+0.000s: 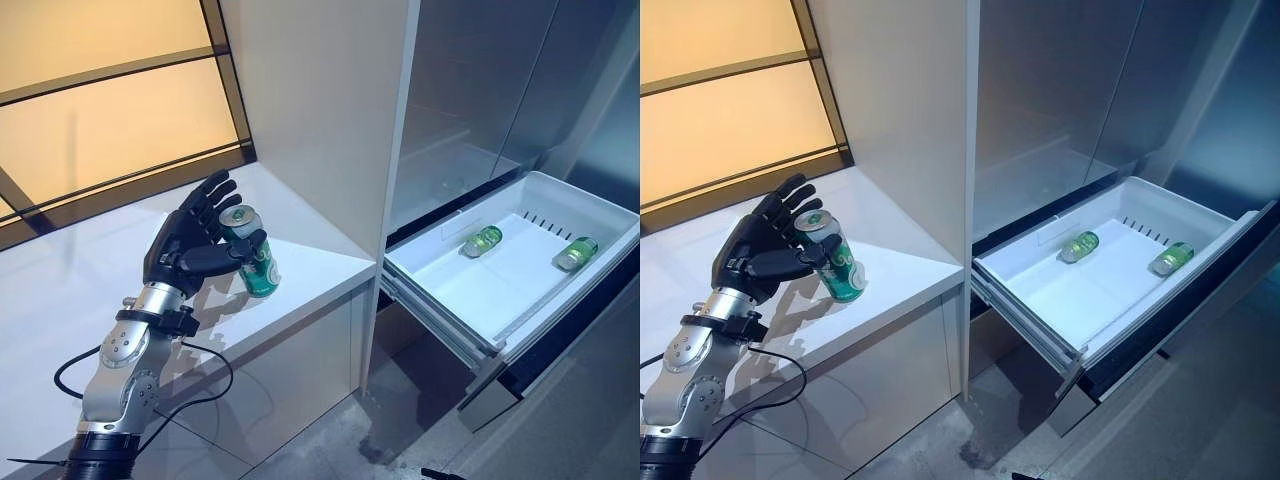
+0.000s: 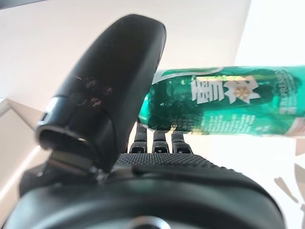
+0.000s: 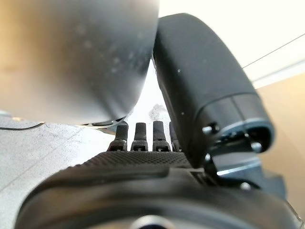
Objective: Put drinks into fridge and close the fridge
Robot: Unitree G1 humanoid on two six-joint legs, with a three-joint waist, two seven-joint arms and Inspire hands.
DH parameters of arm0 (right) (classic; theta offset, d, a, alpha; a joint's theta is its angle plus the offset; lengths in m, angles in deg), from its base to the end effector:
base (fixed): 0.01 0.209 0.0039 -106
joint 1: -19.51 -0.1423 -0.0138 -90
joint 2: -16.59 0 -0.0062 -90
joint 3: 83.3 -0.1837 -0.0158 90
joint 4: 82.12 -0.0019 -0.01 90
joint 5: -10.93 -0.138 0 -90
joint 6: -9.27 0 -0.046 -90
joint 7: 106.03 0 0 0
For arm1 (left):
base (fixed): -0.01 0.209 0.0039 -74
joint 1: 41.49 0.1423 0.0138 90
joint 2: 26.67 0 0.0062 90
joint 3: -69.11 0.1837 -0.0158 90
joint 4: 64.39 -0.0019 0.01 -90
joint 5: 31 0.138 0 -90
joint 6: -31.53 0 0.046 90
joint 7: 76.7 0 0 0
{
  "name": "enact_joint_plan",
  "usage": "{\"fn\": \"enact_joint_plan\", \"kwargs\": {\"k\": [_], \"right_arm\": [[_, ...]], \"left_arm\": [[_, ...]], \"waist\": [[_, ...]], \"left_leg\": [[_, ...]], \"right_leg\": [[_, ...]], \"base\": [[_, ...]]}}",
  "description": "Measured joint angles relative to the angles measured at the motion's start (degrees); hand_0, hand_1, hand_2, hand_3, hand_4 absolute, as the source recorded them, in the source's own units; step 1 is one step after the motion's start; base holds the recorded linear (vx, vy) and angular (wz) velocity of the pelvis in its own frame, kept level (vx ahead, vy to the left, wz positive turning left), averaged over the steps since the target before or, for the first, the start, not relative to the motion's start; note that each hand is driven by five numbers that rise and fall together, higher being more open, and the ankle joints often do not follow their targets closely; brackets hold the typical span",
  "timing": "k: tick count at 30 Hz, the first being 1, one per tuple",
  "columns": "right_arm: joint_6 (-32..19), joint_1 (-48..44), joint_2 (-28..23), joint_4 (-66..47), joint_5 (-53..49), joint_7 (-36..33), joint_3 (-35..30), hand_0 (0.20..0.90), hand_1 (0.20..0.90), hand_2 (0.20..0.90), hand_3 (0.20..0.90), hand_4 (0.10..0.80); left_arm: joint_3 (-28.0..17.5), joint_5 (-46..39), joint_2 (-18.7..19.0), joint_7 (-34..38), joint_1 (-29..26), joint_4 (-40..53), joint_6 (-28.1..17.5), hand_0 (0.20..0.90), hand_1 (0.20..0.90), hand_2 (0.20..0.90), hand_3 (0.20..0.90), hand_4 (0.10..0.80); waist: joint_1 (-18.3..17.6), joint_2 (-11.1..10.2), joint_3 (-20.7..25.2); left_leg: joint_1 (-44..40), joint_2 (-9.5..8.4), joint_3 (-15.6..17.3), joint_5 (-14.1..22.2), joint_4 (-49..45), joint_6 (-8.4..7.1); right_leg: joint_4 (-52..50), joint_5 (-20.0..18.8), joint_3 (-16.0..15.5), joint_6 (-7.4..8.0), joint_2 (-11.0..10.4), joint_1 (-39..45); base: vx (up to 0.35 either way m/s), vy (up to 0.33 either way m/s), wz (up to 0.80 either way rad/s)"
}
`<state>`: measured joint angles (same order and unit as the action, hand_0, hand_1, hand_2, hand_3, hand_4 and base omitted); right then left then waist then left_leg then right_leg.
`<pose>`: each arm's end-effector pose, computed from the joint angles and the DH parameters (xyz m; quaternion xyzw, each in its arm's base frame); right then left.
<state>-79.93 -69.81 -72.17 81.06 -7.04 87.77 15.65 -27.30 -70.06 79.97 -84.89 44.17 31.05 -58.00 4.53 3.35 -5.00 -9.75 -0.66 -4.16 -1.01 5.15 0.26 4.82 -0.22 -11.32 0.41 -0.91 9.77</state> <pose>0.0579 -0.2320 -0.1169 0.0490 0.5964 -0.0124 0.8011 0.2151 0.2569 0.1175 -0.0471 -0.1063 -0.0661 0.9910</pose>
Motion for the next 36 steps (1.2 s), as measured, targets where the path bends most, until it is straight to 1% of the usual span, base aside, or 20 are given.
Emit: {"fn": "enact_joint_plan", "kwargs": {"k": [1,8,14,18,20,26,36], "right_arm": [[0.0,0.0,0.0,0.0,0.0,0.0,0.0,0.900,0.900,0.900,0.900,0.800],[0.0,0.1,0.1,-0.8,-0.1,0.0,-0.2,0.900,0.900,0.900,0.900,0.800],[0.0,0.1,0.1,-1.0,-0.3,0.0,-0.2,0.900,0.900,0.900,0.900,0.800],[0.0,0.2,0.1,-1.0,-0.3,0.0,-0.4,0.900,0.900,0.900,0.900,0.800],[0.0,0.2,0.1,-1.0,-0.3,0.0,-0.7,0.900,0.900,0.900,0.900,0.800],[-0.1,0.4,0.2,-1.0,-1.3,0.0,-1.0,0.900,0.900,0.900,0.900,0.800],[0.0,0.8,0.2,-1.0,-2.2,0.0,-1.0,0.900,0.900,0.900,0.900,0.800]], "left_arm": [[0.0,0.0,0.0,0.0,0.0,-0.1,0.3,0.900,0.900,0.900,0.900,0.800],[0.0,0.6,0.1,0.2,0.0,-0.4,0.7,0.900,0.900,0.900,0.900,0.800],[0.0,0.6,1.0,0.3,0.0,-0.5,1.2,0.900,0.900,0.900,0.900,0.800],[0.0,0.6,1.0,0.5,0.0,-1.2,1.7,0.900,0.900,0.900,0.900,0.800],[0.0,0.6,1.0,0.6,0.0,-2.0,1.8,0.900,0.900,0.900,0.900,0.800],[0.0,0.6,1.0,1.5,0.0,-2.9,2.7,0.900,0.900,0.900,0.900,0.800],[0.0,0.6,1.0,2.7,0.0,-4.0,2.7,0.900,0.900,0.900,0.900,0.800]], "waist": [[0.0,0.0,0.0],[-1.4,0.0,0.0],[-1.7,0.0,0.1],[-1.7,0.1,0.2],[-1.6,0.1,0.2],[-2.0,0.1,0.2],[-2.2,0.1,1.1]], "left_leg": [[-0.1,0.05,0.5,0.1,0.0,0.03],[-0.2,0.09,1.3,0.2,0.0,0.12],[-0.3,0.13,2.2,0.2,0.0,0.18],[-0.4,0.17,2.8,0.2,0.0,0.18],[-0.8,0.22,3.4,0.2,-0.1,0.21],[-1.0,0.22,4.0,0.3,0.0,0.26],[-1.0,0.20,5.0,0.5,0.0,0.44]], "right_leg": [[0.0,0.0,0.5,0.03,0.1,-0.1],[0.0,-0.3,1.3,-0.03,0.1,-0.3],[0.0,-0.6,2.6,0.07,0.2,-0.7],[0.0,-0.8,2.9,0.04,0.3,-0.9],[0.0,-1.1,3.6,-0.32,0.4,-0.9],[0.0,-1.4,4.5,0.02,0.4,-1.0],[0.0,-1.6,5.5,-0.02,0.4,-1.4]], "base": [[0.008,0.008,-0.20],[0.014,0.012,-0.07],[0.014,0.013,-0.11],[0.011,0.011,-0.05],[0.004,0.015,-0.15],[0.002,0.010,-0.09],[0.003,0.007,-0.05]]}}
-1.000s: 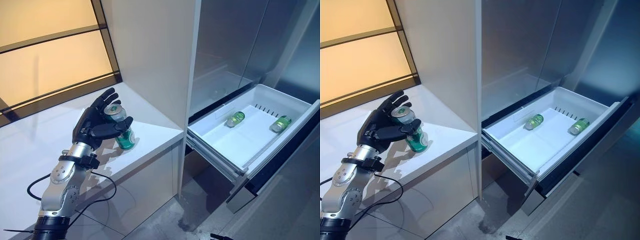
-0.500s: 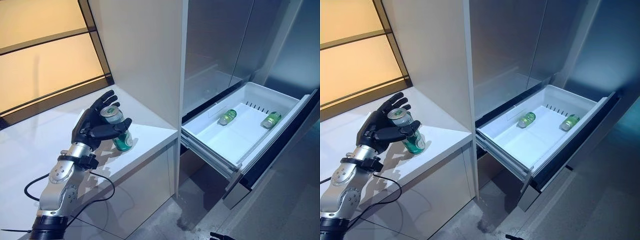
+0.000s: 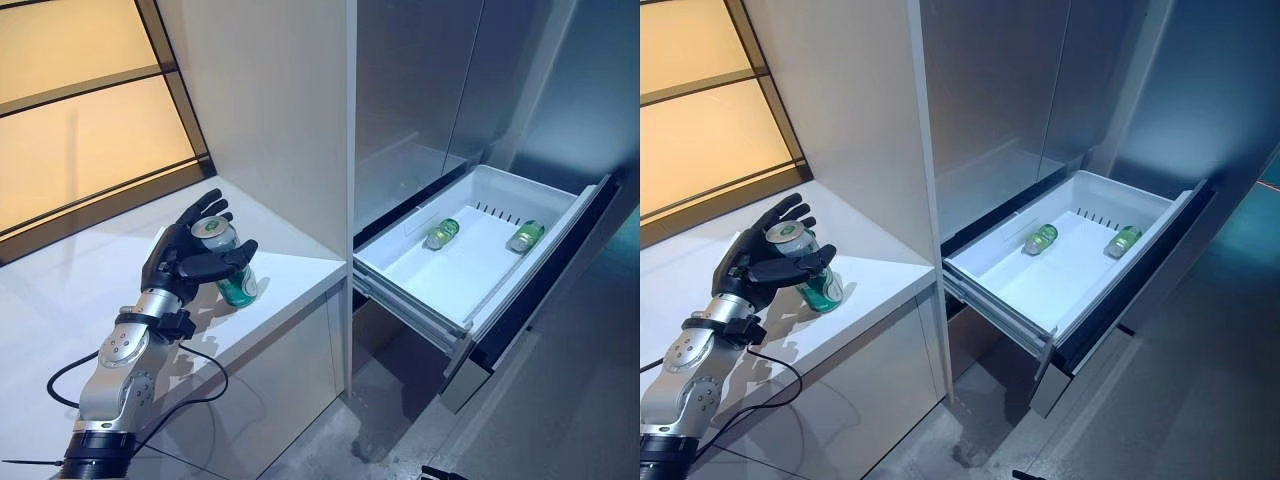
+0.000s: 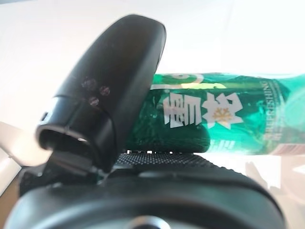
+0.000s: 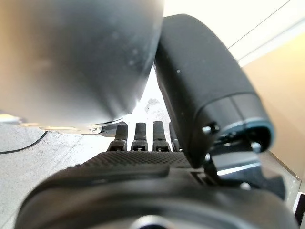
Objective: Put drinks into fridge and close the fridge
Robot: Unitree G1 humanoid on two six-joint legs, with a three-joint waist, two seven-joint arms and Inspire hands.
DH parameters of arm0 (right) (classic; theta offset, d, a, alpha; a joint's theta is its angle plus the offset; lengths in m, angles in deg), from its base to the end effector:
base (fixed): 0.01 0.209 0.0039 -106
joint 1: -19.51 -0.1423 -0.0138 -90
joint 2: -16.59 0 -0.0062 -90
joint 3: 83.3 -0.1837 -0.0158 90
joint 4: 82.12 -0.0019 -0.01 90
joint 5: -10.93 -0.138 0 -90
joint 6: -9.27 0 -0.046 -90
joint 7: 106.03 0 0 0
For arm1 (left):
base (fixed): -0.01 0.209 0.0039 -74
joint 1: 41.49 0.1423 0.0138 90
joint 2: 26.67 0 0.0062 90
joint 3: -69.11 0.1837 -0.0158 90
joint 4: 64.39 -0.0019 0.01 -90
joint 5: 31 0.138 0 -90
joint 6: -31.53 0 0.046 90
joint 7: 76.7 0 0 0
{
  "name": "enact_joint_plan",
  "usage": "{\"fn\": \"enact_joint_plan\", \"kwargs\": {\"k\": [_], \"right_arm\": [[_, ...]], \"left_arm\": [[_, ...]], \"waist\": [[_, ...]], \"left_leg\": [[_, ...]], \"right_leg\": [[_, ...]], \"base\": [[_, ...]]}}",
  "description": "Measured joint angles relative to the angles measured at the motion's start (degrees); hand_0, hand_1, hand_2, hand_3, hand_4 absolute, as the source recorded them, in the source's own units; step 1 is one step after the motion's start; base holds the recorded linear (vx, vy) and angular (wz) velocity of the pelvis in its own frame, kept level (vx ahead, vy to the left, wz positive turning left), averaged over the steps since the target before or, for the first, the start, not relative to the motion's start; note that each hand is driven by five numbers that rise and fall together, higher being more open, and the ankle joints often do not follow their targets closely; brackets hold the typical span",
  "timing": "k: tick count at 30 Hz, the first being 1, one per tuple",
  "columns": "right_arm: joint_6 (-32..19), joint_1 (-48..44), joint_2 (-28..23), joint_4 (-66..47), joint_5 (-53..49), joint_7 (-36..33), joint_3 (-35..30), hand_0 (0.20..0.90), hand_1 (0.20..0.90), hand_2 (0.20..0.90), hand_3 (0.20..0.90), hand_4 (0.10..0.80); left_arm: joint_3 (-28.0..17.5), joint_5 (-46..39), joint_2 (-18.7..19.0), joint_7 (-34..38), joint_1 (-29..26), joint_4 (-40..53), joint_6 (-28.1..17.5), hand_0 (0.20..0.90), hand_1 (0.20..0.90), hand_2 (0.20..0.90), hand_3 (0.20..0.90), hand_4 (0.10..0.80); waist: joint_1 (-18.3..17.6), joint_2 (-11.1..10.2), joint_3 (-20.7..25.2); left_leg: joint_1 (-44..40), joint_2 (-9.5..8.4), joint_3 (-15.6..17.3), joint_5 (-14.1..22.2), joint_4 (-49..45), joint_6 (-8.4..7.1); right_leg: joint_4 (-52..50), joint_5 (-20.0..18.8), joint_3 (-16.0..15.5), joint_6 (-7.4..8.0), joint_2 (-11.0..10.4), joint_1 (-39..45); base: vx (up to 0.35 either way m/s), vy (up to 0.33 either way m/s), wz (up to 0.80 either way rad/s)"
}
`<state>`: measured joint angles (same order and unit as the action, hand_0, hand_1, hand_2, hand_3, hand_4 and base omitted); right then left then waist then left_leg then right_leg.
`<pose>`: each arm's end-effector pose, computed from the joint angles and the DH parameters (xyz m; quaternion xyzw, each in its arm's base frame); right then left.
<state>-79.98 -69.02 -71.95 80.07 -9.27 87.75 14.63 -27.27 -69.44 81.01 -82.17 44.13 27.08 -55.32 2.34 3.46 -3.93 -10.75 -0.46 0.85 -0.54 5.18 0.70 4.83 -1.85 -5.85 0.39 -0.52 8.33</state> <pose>0.0559 -0.2312 -0.1171 0.0715 0.5884 -0.0285 0.8049 0.2164 0.2660 0.1071 -0.0407 -0.0539 -0.0235 0.9974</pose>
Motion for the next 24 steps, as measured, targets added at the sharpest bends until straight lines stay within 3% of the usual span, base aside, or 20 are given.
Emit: {"fn": "enact_joint_plan", "kwargs": {"k": [6,8,9,10,11,12,13,24], "right_arm": [[0.0,0.3,0.3,0.0,0.0,0.0,0.0,0.900,0.900,0.900,0.900,0.800],[0.0,0.3,0.3,0.0,0.0,0.0,0.0,0.900,0.900,0.900,0.900,0.800],[0.0,0.3,0.3,0.0,0.0,0.0,0.0,0.900,0.900,0.900,0.900,0.800],[0.0,0.3,0.3,0.0,-0.1,0.0,0.0,0.900,0.900,0.900,0.900,0.800],[-0.1,0.3,0.3,0.0,-0.1,0.0,0.0,0.900,0.900,0.900,0.900,0.800],[-0.1,0.3,0.3,0.0,-0.1,0.0,0.0,0.900,0.900,0.900,0.900,0.800],[-0.1,0.3,0.3,0.0,-0.1,0.0,0.0,0.900,0.900,0.900,0.900,0.800],[-0.2,0.3,0.3,-0.2,-0.1,0.0,0.0,0.900,0.900,0.900,0.900,0.800]], "left_arm": [[0.0,0.0,0.0,0.1,0.0,-0.3,0.0,0.900,0.900,0.900,0.900,0.800],[0.0,0.0,0.0,0.3,0.0,-0.3,0.0,0.738,0.738,0.738,0.711,0.611],[0.0,0.0,0.0,0.4,0.0,-0.3,0.0,0.589,0.589,0.589,0.538,0.438],[0.0,0.0,0.0,0.5,0.0,-0.3,0.0,0.509,0.509,0.509,0.444,0.344],[0.0,0.0,0.0,0.7,0.0,-0.3,0.0,0.509,0.509,0.509,0.444,0.344],[0.0,0.0,0.0,0.7,0.0,-0.3,0.0,0.429,0.429,0.429,0.351,0.251],[0.0,0.0,0.0,0.7,0.0,-0.3,0.0,0.300,0.300,0.300,0.200,0.100],[0.0,0.0,0.0,-0.1,-0.1,-0.5,0.0,0.300,0.300,0.300,0.200,0.100]], "waist": [[-0.5,-0.5,0.5],[-0.8,-0.5,0.6],[-0.9,-0.5,0.6],[-0.9,-0.5,0.6],[-0.9,-0.5,0.6],[-0.9,-0.4,0.6],[-0.9,-0.4,0.6],[-1.0,-0.4,0.6]], "left_leg": [[0.0,0.00,0.2,0.0,0.0,0.01],[0.0,-0.01,0.2,0.0,0.0,0.01],[0.0,-0.01,0.3,0.0,0.0,0.01],[0.0,0.00,0.3,0.0,0.0,0.01],[0.0,0.00,0.3,0.0,0.0,0.01],[0.0,0.00,0.3,0.0,0.0,0.01],[0.1,0.00,0.4,0.0,0.0,0.01],[0.1,0.00,1.0,0.0,0.0,0.08]], "right_leg": [[0.0,-0.2,0.2,-0.12,0.0,0.0],[0.0,-0.1,0.2,0.08,0.0,-0.1],[0.0,-0.1,0.2,0.13,0.0,-0.1],[0.0,-0.1,0.3,0.14,0.0,-0.2],[0.0,-0.1,0.3,0.14,0.0,-0.2],[0.0,-0.1,0.3,0.13,0.0,-0.3],[0.0,-0.2,0.4,0.12,0.0,-0.3],[0.0,-0.3,1.0,0.04,0.1,-0.5]], "base": [[0.000,0.000,0.00],[0.000,0.000,0.00],[0.000,0.000,0.00],[0.000,0.000,0.00],[0.000,0.000,0.00],[0.000,0.000,0.00],[0.000,0.000,0.00],[-0.001,-0.002,-0.02]]}}
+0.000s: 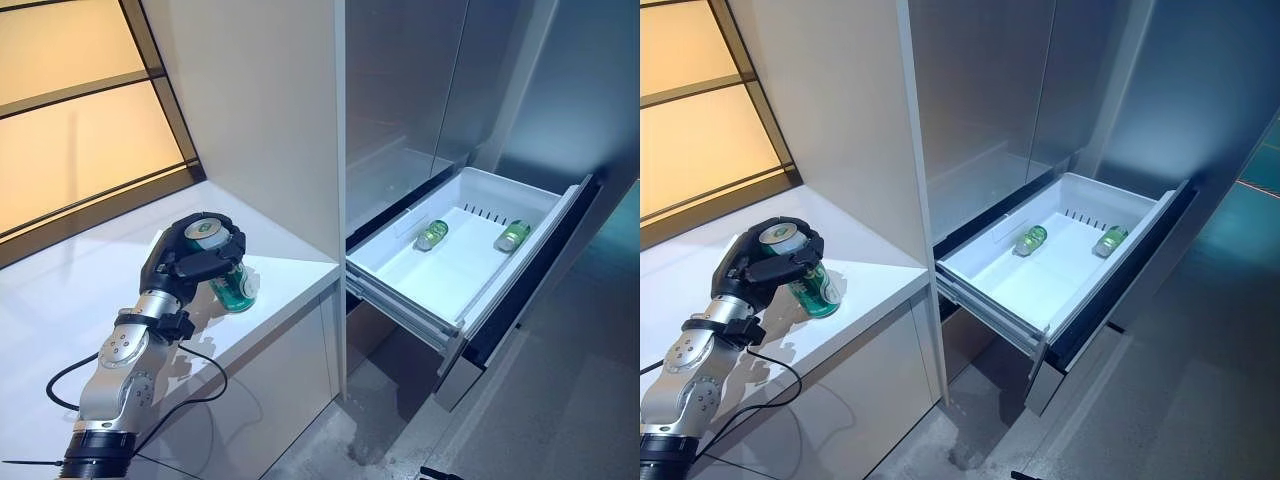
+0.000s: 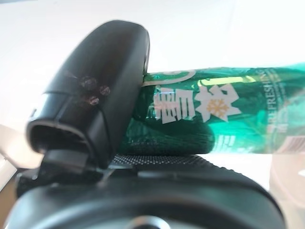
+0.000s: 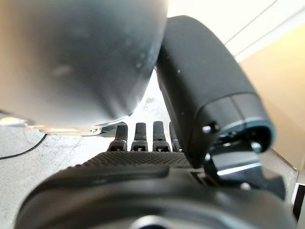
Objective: Put drinks into fridge and close the fridge
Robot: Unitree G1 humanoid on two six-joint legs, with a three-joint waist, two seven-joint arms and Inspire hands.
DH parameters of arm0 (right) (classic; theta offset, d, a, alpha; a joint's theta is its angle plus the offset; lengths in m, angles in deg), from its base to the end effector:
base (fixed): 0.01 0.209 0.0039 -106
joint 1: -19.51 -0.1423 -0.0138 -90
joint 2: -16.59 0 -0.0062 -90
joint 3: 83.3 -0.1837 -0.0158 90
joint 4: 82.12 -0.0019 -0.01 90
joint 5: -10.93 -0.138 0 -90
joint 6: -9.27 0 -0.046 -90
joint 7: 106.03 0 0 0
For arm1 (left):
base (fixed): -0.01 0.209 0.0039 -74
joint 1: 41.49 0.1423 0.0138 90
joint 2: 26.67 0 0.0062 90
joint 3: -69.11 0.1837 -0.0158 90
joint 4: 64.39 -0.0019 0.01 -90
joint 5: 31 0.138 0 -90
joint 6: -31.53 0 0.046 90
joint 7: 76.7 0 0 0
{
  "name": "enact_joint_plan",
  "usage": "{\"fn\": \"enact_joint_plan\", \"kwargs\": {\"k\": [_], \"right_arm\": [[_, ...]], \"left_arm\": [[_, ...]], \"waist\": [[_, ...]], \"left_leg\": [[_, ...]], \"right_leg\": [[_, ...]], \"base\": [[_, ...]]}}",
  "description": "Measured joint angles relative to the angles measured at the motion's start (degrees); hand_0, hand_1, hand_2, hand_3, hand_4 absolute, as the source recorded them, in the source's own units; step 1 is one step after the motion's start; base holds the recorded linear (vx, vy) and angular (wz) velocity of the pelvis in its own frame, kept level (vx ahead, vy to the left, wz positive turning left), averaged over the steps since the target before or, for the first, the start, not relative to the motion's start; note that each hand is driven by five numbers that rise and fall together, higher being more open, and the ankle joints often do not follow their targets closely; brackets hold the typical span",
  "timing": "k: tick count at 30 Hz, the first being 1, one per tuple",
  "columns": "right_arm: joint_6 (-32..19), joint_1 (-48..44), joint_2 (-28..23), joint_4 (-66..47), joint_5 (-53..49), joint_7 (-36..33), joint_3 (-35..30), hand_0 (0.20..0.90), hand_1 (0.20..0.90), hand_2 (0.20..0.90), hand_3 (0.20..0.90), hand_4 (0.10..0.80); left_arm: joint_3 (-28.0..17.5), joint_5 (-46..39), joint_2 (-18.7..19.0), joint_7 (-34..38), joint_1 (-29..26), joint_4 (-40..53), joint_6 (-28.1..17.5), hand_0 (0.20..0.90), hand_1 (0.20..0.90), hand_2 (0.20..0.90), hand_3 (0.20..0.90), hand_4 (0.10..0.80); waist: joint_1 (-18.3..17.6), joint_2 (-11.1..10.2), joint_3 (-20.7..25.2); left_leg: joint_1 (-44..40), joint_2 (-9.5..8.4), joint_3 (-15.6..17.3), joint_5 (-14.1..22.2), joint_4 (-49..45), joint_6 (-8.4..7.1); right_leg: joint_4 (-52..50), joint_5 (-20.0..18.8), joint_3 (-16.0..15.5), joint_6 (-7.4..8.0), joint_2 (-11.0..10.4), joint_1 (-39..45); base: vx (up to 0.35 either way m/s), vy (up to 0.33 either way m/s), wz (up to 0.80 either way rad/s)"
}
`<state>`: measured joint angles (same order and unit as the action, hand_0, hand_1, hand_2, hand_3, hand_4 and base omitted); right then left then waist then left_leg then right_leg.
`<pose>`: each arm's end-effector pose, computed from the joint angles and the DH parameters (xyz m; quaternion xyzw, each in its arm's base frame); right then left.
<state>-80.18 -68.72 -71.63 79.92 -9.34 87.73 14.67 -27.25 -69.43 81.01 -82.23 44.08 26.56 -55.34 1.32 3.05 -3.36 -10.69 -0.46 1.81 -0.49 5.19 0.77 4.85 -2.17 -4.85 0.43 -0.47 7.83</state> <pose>0.0546 -0.2292 -0.1178 0.0740 0.5881 -0.0274 0.8050 0.2166 0.2669 0.1059 -0.0411 -0.0508 -0.0216 0.9976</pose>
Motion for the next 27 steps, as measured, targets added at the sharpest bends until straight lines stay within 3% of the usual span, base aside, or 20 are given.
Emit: {"fn": "enact_joint_plan", "kwargs": {"k": [7,14,20,27], "right_arm": [[-4.0,1.2,-1.5,-7.6,6.8,-0.6,5.6,0.900,0.900,0.900,0.900,0.800],[-3.6,4.4,-2.3,-39.1,7.7,-0.2,9.3,0.900,0.900,0.900,0.900,0.800],[1.3,3.1,-5.6,-63.9,1.0,10.4,9.6,0.900,0.900,0.900,0.900,0.800],[3.9,-1.7,-12.6,-78.3,-10.0,12.7,8.6,0.900,0.900,0.900,0.900,0.800]], "left_arm": [[0.3,-0.6,0.7,-2.9,0.0,0.0,0.1,0.300,0.300,0.300,0.200,0.100],[3.8,-9.2,0.7,-11.9,0.0,2.5,0.0,0.300,0.300,0.300,0.200,0.100],[9.4,-10.8,0.6,-21.0,0.5,6.6,-3.0,0.300,0.300,0.300,0.200,0.100],[10.2,-11.5,0.7,-25.4,0.6,10.2,-6.6,0.300,0.300,0.300,0.200,0.100]], "waist": [[0.1,0.0,-0.1],[-0.2,-1.1,-1.3],[-1.3,-1.7,-2.3],[-1.8,-1.4,-2.6]], "left_leg": [[0.0,0.03,0.2,0.0,0.0,0.02],[0.0,0.05,0.3,0.0,-0.1,0.01],[0.0,-0.11,0.7,0.1,-0.3,0.23],[0.0,-0.15,1.0,0.2,-0.4,0.33]], "right_leg": [[0.3,-0.1,0.2,0.15,0.0,-0.1],[0.3,-0.1,0.3,0.13,0.1,-0.1],[0.0,-0.5,0.6,0.14,-0.1,-0.3],[0.0,-0.6,1.1,0.20,-0.1,-0.4]], "base": [[-0.009,-0.024,-0.02],[-0.007,-0.009,0.00],[-0.002,-0.004,-0.01],[-0.024,-0.006,-0.03]]}}
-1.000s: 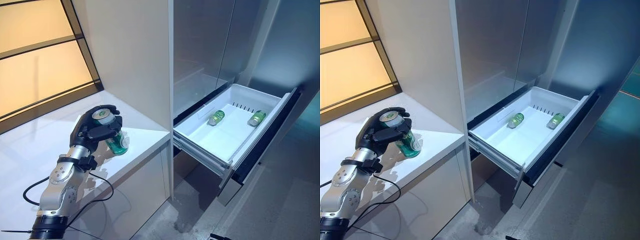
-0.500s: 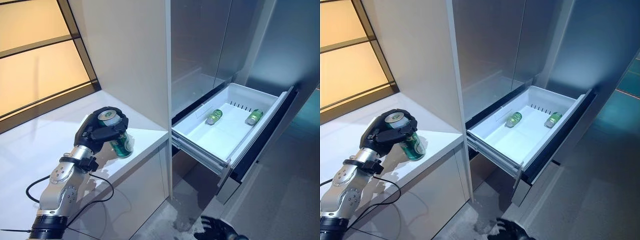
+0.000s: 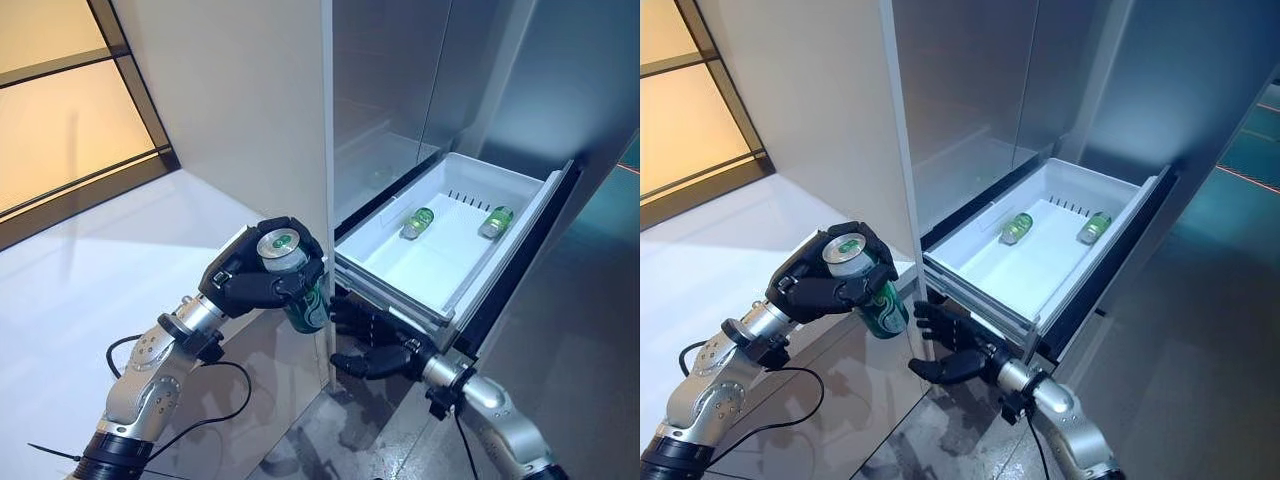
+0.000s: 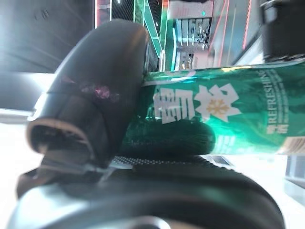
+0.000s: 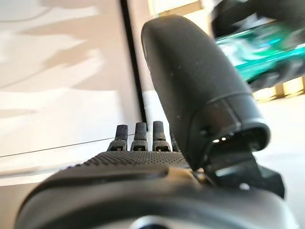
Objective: Put drinks into fridge and close the fridge
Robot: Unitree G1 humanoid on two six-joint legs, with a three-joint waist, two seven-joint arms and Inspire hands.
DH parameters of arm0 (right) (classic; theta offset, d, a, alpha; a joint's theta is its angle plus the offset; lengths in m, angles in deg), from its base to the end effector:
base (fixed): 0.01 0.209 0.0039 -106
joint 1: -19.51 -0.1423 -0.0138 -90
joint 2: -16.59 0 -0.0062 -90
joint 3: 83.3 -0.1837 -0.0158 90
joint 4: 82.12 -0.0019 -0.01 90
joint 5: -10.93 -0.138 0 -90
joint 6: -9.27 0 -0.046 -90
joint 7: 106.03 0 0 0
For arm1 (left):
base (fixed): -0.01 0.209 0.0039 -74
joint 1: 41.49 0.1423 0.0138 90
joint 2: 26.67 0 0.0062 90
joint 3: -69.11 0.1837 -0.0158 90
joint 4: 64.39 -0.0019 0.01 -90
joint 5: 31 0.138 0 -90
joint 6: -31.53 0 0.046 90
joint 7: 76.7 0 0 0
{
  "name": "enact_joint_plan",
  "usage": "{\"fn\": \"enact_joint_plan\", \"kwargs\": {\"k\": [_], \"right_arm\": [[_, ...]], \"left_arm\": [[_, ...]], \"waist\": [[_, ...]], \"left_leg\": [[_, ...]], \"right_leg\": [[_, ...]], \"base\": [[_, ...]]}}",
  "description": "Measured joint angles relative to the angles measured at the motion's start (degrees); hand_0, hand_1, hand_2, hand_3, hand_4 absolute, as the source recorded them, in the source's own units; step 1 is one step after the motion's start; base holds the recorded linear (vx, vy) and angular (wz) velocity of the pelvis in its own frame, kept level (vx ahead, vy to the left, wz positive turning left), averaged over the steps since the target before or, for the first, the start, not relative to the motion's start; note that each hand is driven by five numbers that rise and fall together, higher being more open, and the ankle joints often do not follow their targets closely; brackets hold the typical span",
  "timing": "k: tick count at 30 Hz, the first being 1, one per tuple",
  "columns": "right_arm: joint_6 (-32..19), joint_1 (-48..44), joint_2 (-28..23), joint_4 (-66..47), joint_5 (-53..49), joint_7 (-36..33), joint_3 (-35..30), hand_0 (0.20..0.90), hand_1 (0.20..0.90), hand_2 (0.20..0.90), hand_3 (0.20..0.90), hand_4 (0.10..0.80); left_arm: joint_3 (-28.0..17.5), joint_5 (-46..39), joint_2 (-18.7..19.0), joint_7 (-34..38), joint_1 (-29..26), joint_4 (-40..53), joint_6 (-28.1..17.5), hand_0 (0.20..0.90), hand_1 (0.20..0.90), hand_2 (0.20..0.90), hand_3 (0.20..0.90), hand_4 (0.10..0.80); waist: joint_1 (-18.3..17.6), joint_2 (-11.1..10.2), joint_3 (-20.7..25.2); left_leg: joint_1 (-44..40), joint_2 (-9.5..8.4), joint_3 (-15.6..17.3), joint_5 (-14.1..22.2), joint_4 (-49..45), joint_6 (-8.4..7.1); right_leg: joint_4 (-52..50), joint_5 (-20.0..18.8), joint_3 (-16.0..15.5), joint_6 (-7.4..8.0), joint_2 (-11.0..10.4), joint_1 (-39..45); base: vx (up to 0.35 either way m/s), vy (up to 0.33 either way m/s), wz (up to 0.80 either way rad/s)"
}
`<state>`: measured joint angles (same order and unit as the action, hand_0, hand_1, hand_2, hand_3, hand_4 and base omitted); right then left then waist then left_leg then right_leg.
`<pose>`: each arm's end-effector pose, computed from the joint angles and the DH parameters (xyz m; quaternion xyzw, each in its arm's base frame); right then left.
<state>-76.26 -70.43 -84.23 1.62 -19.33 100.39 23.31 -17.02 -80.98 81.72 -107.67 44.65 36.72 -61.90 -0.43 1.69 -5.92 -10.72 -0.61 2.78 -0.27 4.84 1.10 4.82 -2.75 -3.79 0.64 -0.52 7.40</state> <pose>0.1954 -0.1749 0.0541 0.0446 0.0516 0.3750 0.9245 0.2121 0.2225 0.1173 -0.1045 -0.1421 -0.3573 0.9172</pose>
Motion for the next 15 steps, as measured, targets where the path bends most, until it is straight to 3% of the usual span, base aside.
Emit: {"fn": "enact_joint_plan", "kwargs": {"k": [8,15], "right_arm": [[5.7,-5.2,-0.4,-3.8,-7.0,2.1,0.4,0.900,0.900,0.900,0.900,0.800],[8.9,-7.4,-3.0,-4.0,-7.5,4.1,2.7,0.900,0.900,0.900,0.900,0.800]], "left_arm": [[0.5,-1.0,0.5,-1.0,-0.3,3.1,-0.3,0.300,0.300,0.300,0.200,0.100],[4.6,-1.0,2.9,-0.9,-2.8,3.1,-0.2,0.300,0.300,0.300,0.200,0.100]], "waist": [[0.2,0.1,0.0],[0.3,0.1,-0.1]], "left_leg": [[0.5,-0.05,0.1,0.0,0.0,0.00],[0.7,-0.13,0.0,0.0,0.0,0.01]], "right_leg": [[0.0,-0.1,0.1,0.00,0.0,-0.6],[0.0,0.0,-0.1,0.06,-0.1,-0.6]], "base": [[0.000,0.000,0.00],[0.000,0.000,0.00]]}}
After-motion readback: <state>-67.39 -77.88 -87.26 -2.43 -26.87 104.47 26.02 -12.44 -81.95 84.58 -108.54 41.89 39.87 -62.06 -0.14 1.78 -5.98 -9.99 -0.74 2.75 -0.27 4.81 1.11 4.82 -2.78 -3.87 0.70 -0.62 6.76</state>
